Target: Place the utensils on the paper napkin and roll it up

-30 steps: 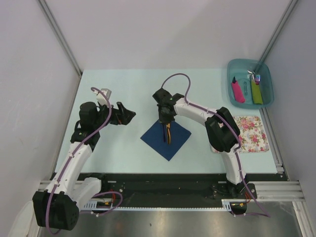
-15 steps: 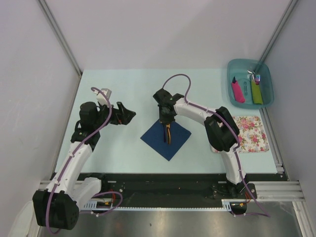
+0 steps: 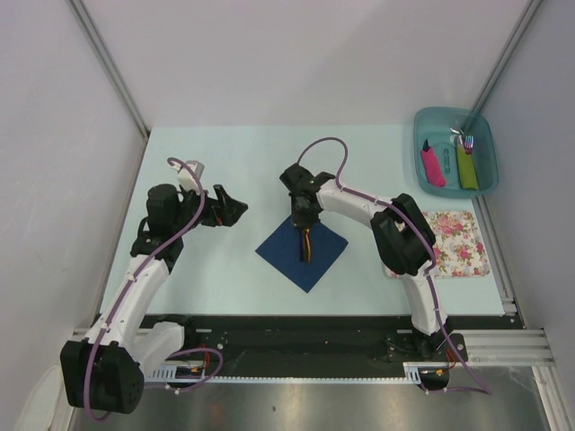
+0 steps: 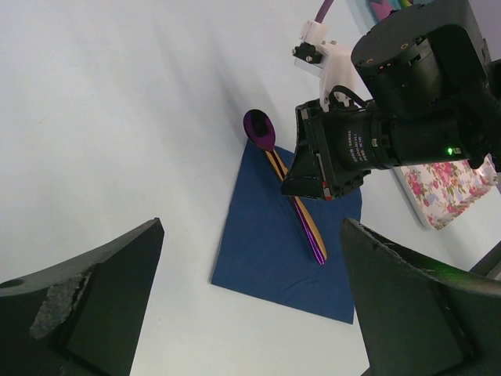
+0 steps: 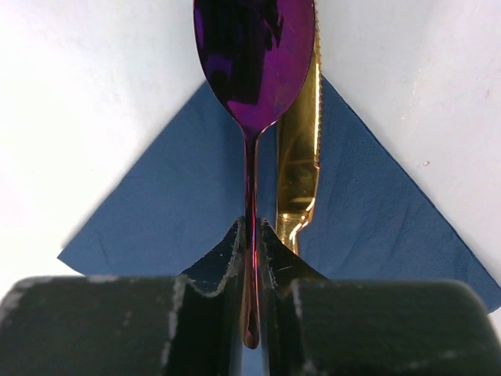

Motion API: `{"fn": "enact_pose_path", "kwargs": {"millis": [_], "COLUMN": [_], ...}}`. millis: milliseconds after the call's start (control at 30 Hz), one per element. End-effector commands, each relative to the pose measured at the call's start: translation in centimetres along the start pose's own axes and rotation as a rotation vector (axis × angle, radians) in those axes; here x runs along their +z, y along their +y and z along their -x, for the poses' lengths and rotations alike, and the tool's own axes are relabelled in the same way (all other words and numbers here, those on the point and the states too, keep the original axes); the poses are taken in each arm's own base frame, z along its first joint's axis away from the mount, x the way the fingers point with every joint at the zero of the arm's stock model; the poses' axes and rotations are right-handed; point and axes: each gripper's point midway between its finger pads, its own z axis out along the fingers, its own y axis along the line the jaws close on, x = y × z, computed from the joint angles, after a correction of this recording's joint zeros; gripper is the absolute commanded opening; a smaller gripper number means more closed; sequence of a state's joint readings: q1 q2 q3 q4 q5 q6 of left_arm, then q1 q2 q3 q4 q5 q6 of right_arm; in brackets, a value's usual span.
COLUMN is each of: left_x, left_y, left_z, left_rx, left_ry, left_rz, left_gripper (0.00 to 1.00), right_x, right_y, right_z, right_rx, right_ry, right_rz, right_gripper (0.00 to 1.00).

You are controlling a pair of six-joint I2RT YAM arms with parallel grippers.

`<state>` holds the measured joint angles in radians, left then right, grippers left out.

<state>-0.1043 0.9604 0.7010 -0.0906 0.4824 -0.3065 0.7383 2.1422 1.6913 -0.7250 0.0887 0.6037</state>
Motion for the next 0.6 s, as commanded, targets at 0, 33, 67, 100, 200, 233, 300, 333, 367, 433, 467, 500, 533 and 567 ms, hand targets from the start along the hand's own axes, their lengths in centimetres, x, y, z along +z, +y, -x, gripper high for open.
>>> {"fn": "enact_pose_path", "kwargs": {"millis": [0, 33, 67, 100, 200, 233, 300, 333, 367, 433, 467, 500, 533, 567], "left_x": [0.2, 0.1, 0.2, 0.1, 0.1, 0.1, 0.1, 0.1, 0.1, 0.1, 0.2, 0.1, 0.1, 0.1], "left_y": [-0.5, -0.5, -0.5, -0.5, -0.4, -0.4, -0.4, -0.4, -0.4, -0.5, -0.5, -0.6, -0.6, -0.7], "left_z": [0.8, 0.8, 0.8, 0.7, 0.7, 0.7, 0.8, 0.8, 0.8, 0.8, 0.8, 0.9, 0.9, 0.9], "left_rx": [0.003, 0.002, 0.002, 0.003, 0.003, 0.005, 0.005, 0.003, 0.004, 0.005, 0.005, 0.013, 0.02, 0.027], "left_ry": [-0.022, -0.022, -0.022, -0.021, -0.023, -0.023, -0.024, -0.024, -0.025, -0.023, -0.021, -0.023, -0.023, -0.02], "left_rz": [-0.026, -0.027, -0.026, -0.026, -0.023, -0.023, -0.02, -0.02, -0.022, -0.026, -0.029, -0.032, -0.036, -0.039], "left_gripper": [1.0, 1.0, 1.0, 1.0, 1.0, 1.0, 1.0, 1.0, 1.0, 1.0, 1.0, 1.0, 1.0, 1.0], "right_x": [0.2, 0.2, 0.2, 0.2, 0.3, 0.3, 0.2, 0.2, 0.2, 0.1, 0.0, -0.2, -0.7, -1.1], "right_y": [0.0, 0.0, 0.1, 0.1, 0.0, 0.0, 0.1, 0.0, 0.1, 0.1, 0.1, 0.2, 0.6, 0.8], "right_z": [-0.2, -0.3, -0.3, -0.3, -0.2, -0.4, -0.4, -0.4, -0.4, -0.3, -0.3, -0.2, 0.1, 0.3], "right_rx": [0.018, 0.015, 0.017, 0.017, 0.02, 0.021, 0.024, 0.024, 0.026, 0.029, 0.026, 0.025, 0.022, 0.012], "right_ry": [-0.005, -0.005, -0.004, -0.005, -0.005, 0.0, -0.002, -0.001, 0.0, -0.003, 0.0, -0.002, -0.013, -0.019], "right_rz": [-0.011, -0.009, -0.007, -0.009, -0.009, -0.012, -0.01, -0.013, -0.012, -0.008, -0.01, -0.003, 0.012, 0.025], "right_gripper": [0.12, 0.13, 0.13, 0.14, 0.15, 0.15, 0.16, 0.16, 0.16, 0.16, 0.16, 0.16, 0.17, 0.17]}}
